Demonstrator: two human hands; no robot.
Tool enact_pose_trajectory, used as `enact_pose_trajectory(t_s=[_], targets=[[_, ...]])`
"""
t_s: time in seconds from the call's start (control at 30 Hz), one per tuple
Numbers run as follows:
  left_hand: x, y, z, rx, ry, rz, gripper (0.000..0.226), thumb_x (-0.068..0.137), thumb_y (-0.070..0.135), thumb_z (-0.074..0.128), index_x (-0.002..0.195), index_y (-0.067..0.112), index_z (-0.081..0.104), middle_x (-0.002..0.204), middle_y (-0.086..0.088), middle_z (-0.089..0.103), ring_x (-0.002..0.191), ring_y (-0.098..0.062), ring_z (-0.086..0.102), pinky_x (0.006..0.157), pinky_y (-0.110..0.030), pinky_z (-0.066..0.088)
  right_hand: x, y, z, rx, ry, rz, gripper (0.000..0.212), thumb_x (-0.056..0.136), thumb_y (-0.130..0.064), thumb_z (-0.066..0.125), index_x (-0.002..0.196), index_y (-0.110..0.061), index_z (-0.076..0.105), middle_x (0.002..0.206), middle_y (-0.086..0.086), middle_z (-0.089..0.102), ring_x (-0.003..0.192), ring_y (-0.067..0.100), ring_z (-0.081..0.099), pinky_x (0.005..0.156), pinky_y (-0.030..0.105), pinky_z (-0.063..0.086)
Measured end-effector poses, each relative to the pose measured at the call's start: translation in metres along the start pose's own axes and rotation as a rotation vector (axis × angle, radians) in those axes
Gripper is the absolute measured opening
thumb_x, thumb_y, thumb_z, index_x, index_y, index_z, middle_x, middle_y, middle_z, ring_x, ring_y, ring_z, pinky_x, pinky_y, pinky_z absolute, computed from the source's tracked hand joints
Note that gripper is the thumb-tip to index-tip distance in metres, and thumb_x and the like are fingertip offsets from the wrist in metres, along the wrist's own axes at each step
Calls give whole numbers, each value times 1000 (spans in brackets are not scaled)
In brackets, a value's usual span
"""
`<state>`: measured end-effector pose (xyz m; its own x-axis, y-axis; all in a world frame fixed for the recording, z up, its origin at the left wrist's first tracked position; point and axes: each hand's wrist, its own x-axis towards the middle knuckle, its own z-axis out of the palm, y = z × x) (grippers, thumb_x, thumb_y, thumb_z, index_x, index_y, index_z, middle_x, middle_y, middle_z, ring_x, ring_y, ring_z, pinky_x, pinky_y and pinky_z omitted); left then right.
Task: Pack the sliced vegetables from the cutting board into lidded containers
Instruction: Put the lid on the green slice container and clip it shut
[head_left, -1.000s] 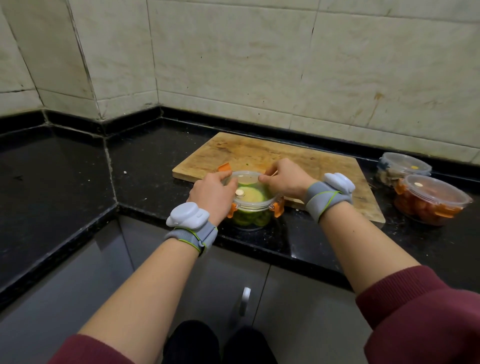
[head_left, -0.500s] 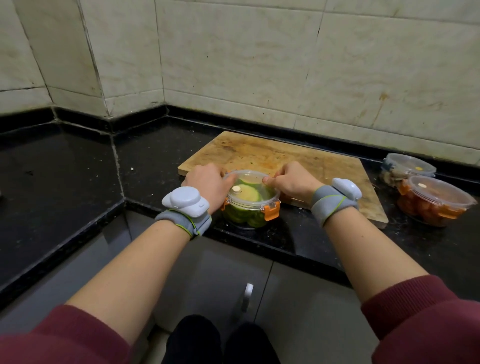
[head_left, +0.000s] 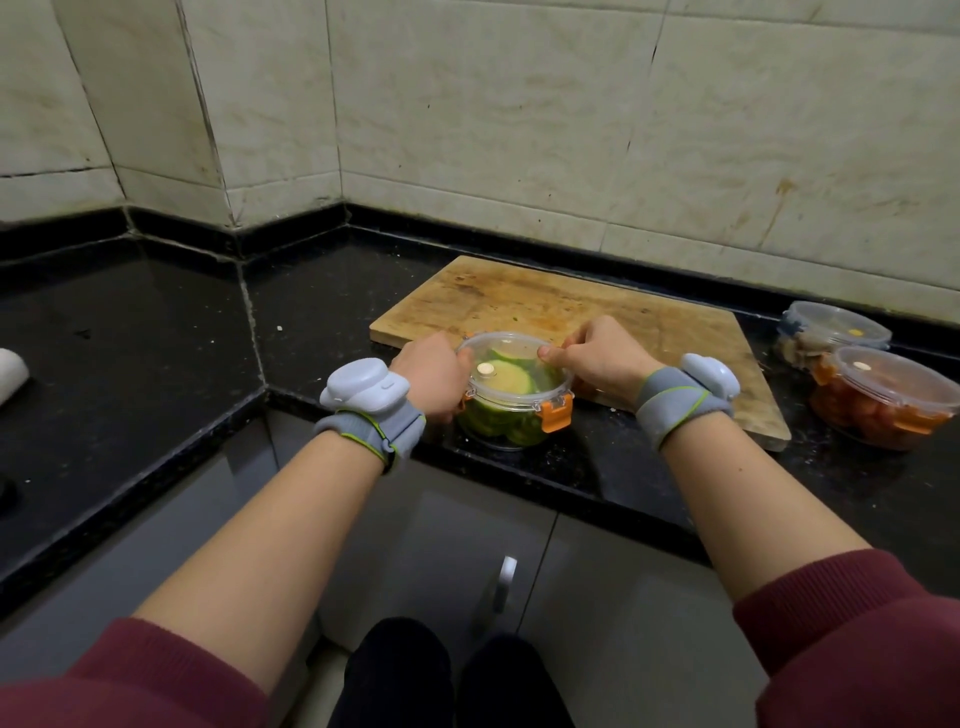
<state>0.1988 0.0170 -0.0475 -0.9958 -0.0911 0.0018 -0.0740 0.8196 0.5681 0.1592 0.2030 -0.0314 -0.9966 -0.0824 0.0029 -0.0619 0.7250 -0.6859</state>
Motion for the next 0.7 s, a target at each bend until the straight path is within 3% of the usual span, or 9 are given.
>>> enact_pose_trajectory(t_s=[0.1,0.2,0.27,0.37,0.43,0.5,0.57,0.7], targets=[[-4,2,-2,-73,-20,0,39,100,28,31,130,5,42,72,-9,68,51,-22,61,62,-33,57,-1,1,0,6,6,4,29,85,-34,69,74,-11,55,69,7,50,66,20,46,62,30,38],[-12,3,-5,-142,-49,24,39,100,26,31,134,9,41,64,-5,63,44,-18,55,40,-18,47,0,1,2,24,18,7,28,85,-33,70,74,-10,56,69,5,53,66,19,48,63,31,41],[-19,5,-2,-212,-63,52,41,100,26,32,139,15,38,61,-4,61,42,-16,53,33,-16,40,2,0,1,28,25,-2,26,84,-31,70,74,-9,59,70,6,56,65,20,51,65,33,44],[-29,12,6,-264,-32,118,54,100,27,34,150,23,14,64,-6,63,40,-14,53,38,-19,45,5,-1,-2,36,44,-5,28,83,-31,72,90,-5,66,79,7,62,63,20,55,69,34,48],[-29,14,10,-270,-30,124,57,100,29,35,151,23,11,66,-8,65,41,-16,55,42,-23,49,3,-1,-2,-35,62,-18,32,85,-35,70,102,-8,68,92,7,65,75,21,61,76,32,50],[-26,16,10,-264,-57,109,53,99,29,36,148,18,20,69,-11,69,42,-21,56,46,-26,51,0,-3,-5,-143,83,-41,36,85,-39,68,107,-11,70,104,7,68,94,23,63,83,31,50],[-25,17,8,-249,-66,113,46,98,29,38,141,15,33,73,-12,72,47,-26,58,52,-32,55,-6,-8,-16,-194,44,-36,39,82,-37,71,111,-10,69,110,7,67,100,25,63,83,32,52],[-20,18,-1,-41,27,125,44,93,40,50,128,14,53,67,-5,66,62,-26,63,70,-33,55,-22,-16,-36,-377,-35,4,45,73,-43,77,88,0,71,87,13,72,77,28,69,68,40,60]])
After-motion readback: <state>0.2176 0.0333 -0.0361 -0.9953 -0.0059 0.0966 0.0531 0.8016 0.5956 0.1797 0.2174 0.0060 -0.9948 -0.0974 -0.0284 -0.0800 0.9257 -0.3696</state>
